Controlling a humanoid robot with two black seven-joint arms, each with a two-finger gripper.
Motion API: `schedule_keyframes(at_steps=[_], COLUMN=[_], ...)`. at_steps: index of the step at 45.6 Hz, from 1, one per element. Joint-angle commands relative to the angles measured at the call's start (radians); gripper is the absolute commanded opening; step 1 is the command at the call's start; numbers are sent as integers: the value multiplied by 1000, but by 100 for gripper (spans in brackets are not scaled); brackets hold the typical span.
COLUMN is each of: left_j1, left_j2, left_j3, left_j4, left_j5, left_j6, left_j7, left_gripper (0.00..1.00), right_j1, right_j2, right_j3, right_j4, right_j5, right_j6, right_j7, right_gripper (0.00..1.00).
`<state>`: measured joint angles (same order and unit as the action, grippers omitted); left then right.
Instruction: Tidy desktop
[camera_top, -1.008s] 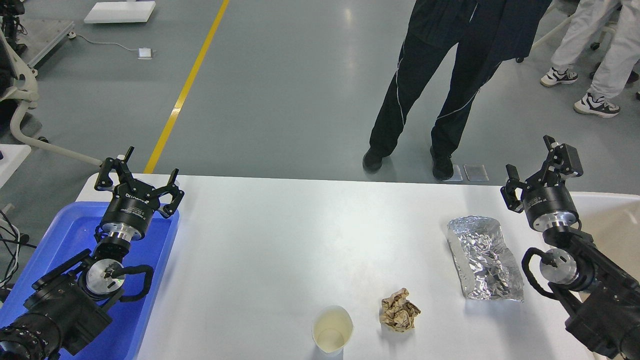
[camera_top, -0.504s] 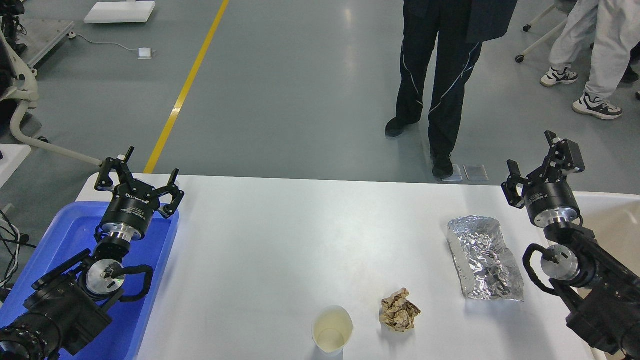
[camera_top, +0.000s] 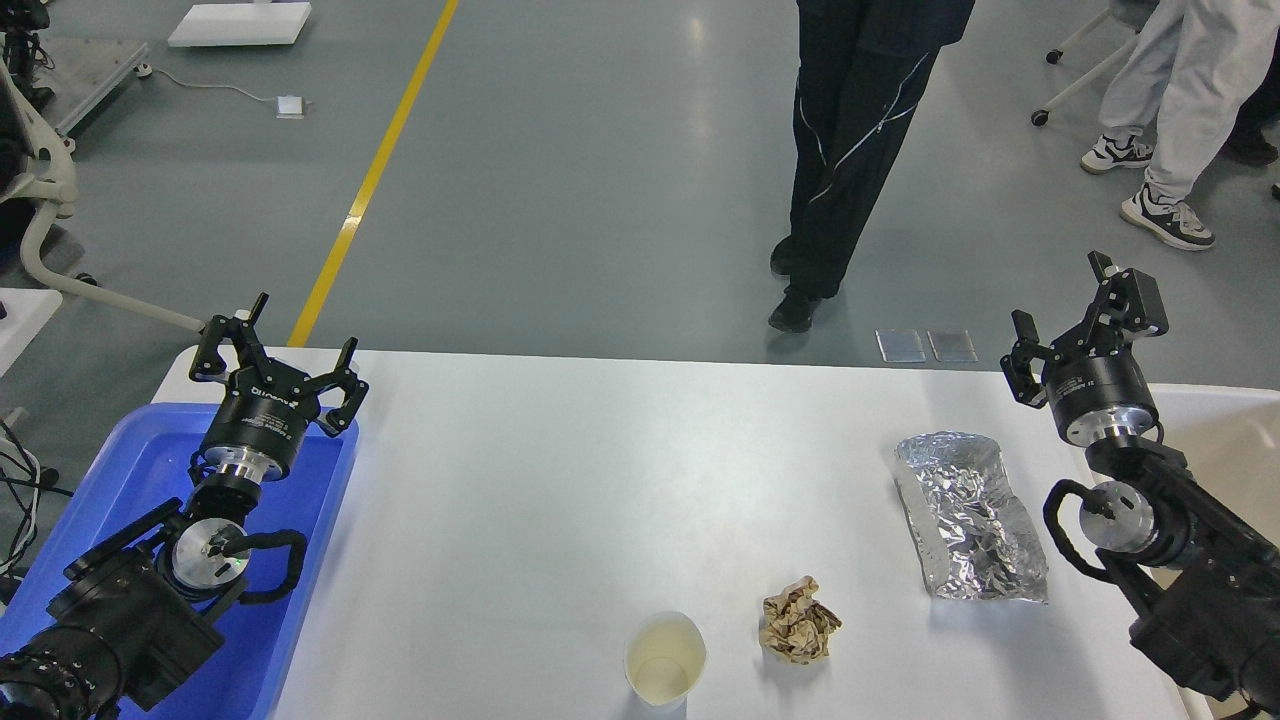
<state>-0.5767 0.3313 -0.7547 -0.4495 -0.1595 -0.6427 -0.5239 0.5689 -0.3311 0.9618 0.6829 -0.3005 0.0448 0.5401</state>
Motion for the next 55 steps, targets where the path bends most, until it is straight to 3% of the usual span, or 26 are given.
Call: schedule_keyframes(at_steps=[1, 31, 41, 45, 55], left_j1=[0, 0, 0, 0, 0], left_j2=[0, 0, 0, 0, 0], left_j3=[0, 0, 0, 0, 0], left_j4=[0, 0, 0, 0, 0], left_j5=[0, 0, 0, 0, 0], left_j6=[0, 0, 0, 0, 0], left_j7=[-1, -1, -1, -1, -1], left_gripper=[100, 100, 100, 100, 100], right_j1=[2, 23, 51, 80, 236], right_j2=[1, 21, 12, -5, -127], right_j3=[-1, -20, -112, -190, -604], right_j4=[-2, -8, 3, 1, 4], right_j5=[0, 1, -6, -19, -17], right_j6=[0, -2, 1, 1, -5], right_j7=[0, -2, 0, -2, 0], right_gripper=[100, 100, 100, 100, 100])
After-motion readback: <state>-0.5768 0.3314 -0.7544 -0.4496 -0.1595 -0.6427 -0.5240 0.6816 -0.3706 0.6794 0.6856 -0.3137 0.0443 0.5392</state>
